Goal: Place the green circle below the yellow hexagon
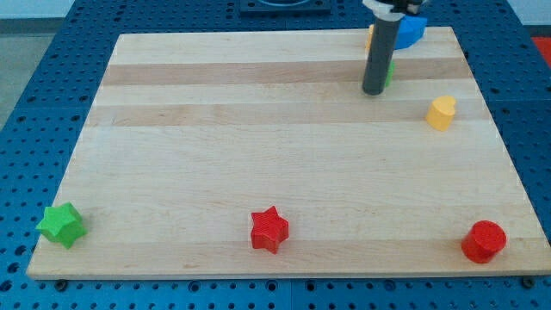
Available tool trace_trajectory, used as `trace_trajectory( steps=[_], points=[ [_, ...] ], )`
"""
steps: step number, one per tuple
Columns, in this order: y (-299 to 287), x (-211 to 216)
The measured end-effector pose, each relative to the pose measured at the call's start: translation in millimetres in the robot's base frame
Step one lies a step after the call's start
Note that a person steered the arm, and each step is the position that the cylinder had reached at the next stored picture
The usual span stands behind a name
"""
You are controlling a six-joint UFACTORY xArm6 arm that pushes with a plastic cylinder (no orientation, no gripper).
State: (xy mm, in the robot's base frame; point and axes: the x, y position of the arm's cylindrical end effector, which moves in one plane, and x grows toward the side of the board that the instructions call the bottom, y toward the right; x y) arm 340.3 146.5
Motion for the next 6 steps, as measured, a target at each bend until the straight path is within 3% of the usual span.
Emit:
trace_trajectory(
  steps=[2, 4, 6],
  points=[
    [37, -25],
    [5, 16],
    [-9, -12]
  ],
)
